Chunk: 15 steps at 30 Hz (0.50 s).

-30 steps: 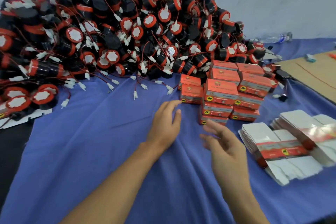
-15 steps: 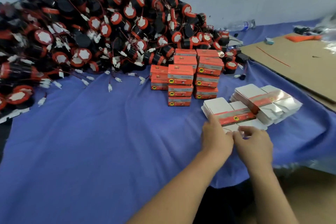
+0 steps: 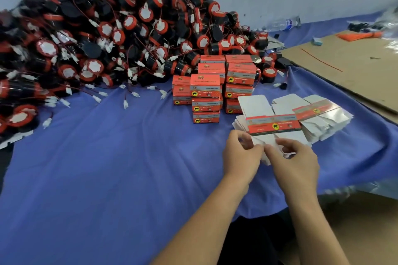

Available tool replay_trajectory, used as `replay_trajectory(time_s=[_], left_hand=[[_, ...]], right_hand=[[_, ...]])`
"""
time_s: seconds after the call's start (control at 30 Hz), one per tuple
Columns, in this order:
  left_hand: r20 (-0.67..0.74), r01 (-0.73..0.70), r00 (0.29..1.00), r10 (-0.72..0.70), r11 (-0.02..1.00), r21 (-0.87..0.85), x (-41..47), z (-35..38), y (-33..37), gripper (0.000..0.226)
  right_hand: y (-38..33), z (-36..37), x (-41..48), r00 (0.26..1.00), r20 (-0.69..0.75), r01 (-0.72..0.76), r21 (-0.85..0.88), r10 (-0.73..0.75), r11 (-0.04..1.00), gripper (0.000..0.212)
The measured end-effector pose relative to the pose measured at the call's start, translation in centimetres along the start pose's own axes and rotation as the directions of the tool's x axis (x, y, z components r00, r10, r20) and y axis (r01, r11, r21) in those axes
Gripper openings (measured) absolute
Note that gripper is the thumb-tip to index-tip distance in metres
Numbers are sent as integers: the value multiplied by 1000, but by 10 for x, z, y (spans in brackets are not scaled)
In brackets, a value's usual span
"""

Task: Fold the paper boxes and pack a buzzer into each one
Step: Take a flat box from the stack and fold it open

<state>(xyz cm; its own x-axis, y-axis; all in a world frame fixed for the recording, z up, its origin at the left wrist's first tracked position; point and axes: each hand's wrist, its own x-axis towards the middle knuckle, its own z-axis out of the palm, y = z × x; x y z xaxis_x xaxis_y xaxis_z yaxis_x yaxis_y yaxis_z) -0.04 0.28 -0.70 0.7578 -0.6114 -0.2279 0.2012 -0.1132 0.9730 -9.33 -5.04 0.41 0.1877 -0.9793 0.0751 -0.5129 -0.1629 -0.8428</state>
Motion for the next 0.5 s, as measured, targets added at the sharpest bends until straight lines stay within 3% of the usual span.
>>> replay_trajectory(time_s=[0.13, 0.2, 0.27, 0.37, 0.43, 0.5], left_hand=[[-56, -124, 992, 115, 970, -210, -22, -37, 8, 25], [-87, -174, 984, 156, 945, -276, -36, -64, 12, 25], [-111, -205, 977, 181, 939, -274, -52, -90, 14, 22], [-140, -260, 962, 233, 938, -228, -75, -126, 16, 25], [-183, -303, 946, 268, 932, -202, -88, -147, 18, 26], [-239, -339, 925, 296, 926, -166, -99, -166, 21, 26]], right_hand=[[-18, -9, -22, 983, 25, 185, -6, -184, 983, 22], [-31, -13, -28, 942, 33, 337, -126, -335, 933, 43], [-46, -12, -31, 895, 222, 426, -172, -387, 888, 66], [-68, 4, -46, 751, 571, 359, 70, -332, 931, 60], [-76, 20, -62, 686, 651, 237, 220, -324, 946, 42], [-81, 34, -79, 621, 715, 92, 339, -320, 936, 39]])
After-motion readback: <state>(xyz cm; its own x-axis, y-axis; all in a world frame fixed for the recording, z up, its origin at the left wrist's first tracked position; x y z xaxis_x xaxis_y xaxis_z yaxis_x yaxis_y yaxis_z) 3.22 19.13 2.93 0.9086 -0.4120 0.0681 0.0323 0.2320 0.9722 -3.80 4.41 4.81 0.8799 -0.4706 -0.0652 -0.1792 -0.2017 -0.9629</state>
